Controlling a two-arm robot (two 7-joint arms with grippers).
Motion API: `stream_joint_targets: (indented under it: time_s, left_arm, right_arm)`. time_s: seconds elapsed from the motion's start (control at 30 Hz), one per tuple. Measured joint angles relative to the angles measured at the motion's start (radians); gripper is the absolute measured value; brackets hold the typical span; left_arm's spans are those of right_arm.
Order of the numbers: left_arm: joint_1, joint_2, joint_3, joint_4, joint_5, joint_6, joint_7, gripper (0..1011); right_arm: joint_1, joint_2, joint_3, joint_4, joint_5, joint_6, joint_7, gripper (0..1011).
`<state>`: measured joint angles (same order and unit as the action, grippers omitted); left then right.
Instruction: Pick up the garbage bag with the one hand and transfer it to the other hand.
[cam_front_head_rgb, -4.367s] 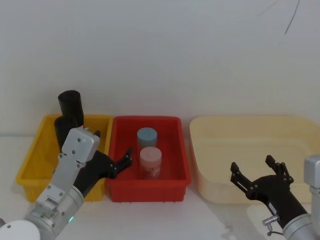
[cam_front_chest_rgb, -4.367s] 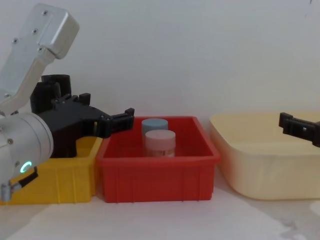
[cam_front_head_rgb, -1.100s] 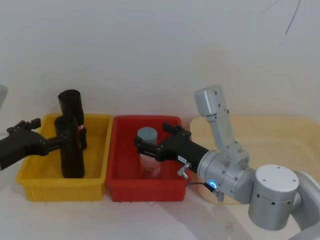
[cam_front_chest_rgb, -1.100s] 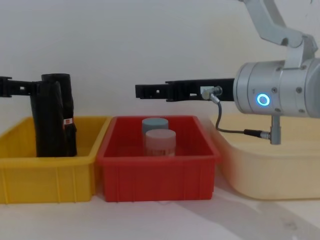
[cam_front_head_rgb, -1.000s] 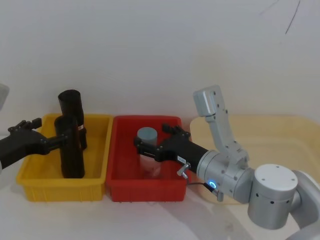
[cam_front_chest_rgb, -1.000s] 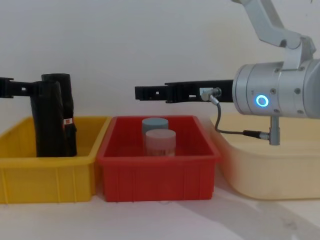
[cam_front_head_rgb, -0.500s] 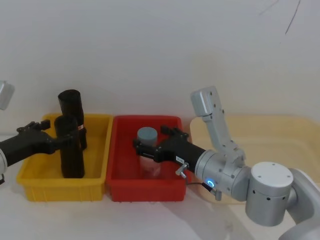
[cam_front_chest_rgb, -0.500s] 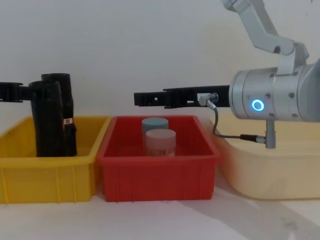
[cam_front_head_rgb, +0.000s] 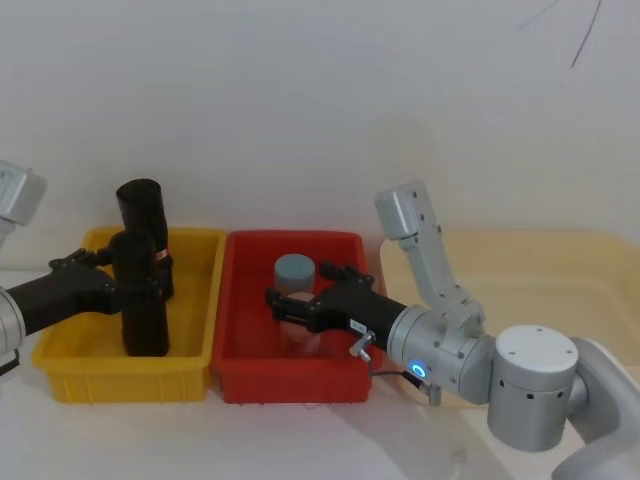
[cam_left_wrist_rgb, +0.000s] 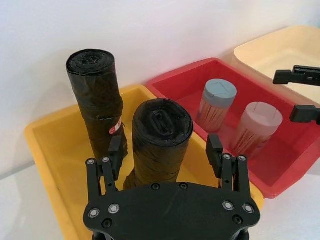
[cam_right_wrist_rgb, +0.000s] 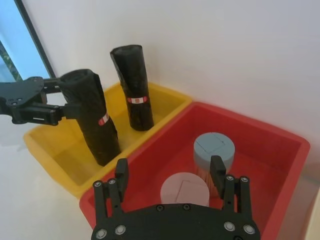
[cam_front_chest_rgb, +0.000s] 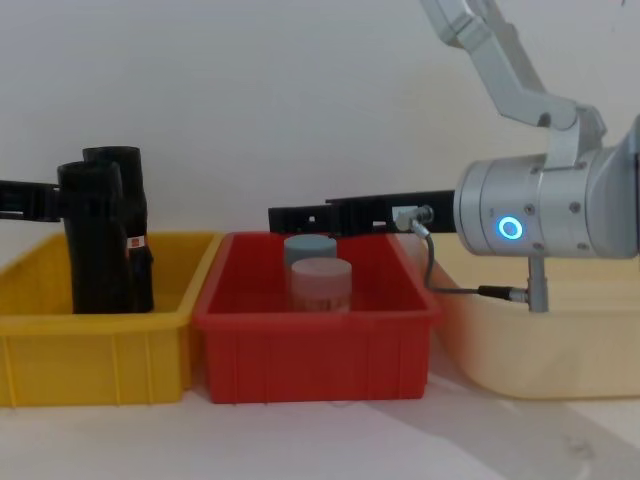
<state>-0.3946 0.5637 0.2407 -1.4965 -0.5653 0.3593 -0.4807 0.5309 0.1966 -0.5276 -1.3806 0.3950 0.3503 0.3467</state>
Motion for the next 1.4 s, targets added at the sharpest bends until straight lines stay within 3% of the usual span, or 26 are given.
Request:
stream_joint_targets:
  time_s: [0.6, 1.4]
  left_arm:
    - [-0.057, -0.008, 0.063, 0.063, 0.082, -0.06, 0.037, 1001]
    - [-0.097, -0.037, 0.104, 0.116, 0.081, -0.079, 0.02, 1001]
  right_arm:
    - [0.026, -0.003, -0.005, 0.067, -0.018, 0.006, 0.019, 999]
    - [0.048, -0.006, -0.022, 0.117, -0.039, 0.02, 0.05, 998]
